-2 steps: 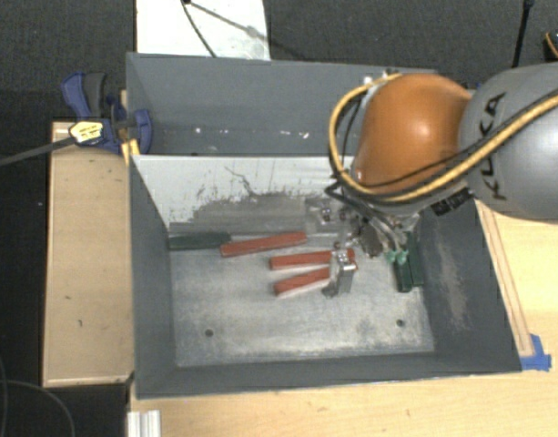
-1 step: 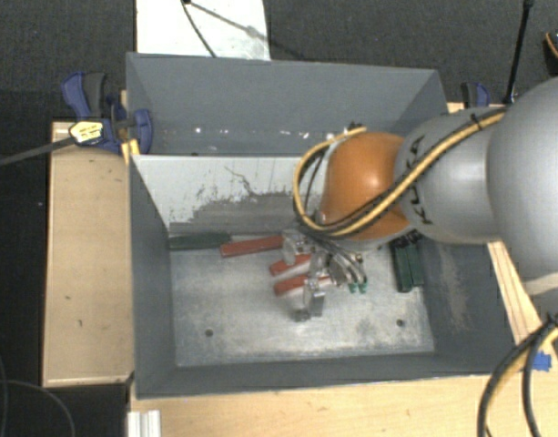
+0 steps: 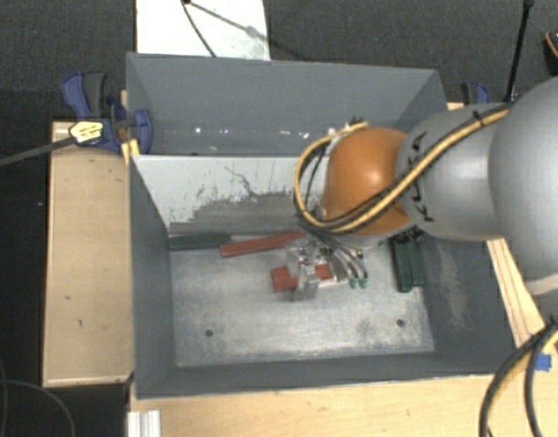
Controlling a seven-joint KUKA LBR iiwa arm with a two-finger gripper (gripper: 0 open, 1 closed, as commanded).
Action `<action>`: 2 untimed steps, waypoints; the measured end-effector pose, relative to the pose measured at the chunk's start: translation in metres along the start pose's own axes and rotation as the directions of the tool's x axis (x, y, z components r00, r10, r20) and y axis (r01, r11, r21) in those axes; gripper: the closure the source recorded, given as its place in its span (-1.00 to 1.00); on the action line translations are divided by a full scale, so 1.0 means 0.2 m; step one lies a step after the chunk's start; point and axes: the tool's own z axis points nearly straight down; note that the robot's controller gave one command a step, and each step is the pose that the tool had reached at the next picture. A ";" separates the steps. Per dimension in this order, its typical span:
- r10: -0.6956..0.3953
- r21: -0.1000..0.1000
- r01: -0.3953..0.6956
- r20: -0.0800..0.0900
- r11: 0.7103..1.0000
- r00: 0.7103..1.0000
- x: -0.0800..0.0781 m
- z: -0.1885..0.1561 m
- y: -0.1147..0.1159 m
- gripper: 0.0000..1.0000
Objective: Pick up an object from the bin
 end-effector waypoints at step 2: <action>0.115 0.001 -0.115 -0.011 0.993 0.993 0.02 -0.46 0.07 1.00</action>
Offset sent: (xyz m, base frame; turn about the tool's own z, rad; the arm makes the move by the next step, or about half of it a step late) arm -0.0052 -0.0168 0.1545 -0.0063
